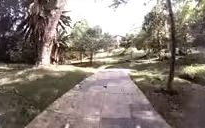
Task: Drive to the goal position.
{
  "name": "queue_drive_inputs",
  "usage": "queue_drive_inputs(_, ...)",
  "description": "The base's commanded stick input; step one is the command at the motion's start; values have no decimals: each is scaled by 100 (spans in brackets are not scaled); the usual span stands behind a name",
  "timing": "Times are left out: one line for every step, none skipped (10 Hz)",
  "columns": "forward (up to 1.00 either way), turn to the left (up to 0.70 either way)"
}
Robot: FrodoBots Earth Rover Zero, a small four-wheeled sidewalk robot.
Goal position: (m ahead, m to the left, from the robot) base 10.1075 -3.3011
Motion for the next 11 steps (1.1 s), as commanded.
queue_drive_inputs(70, -27)
queue_drive_inputs(70, -2)
queue_drive_inputs(70, 0)
queue_drive_inputs(70, 0)
queue_drive_inputs(70, 0)
queue_drive_inputs(70, 0)
queue_drive_inputs(70, 0)
queue_drive_inputs(70, 0)
queue_drive_inputs(70, 0)
queue_drive_inputs(70, 0)
queue_drive_inputs(70, 0)
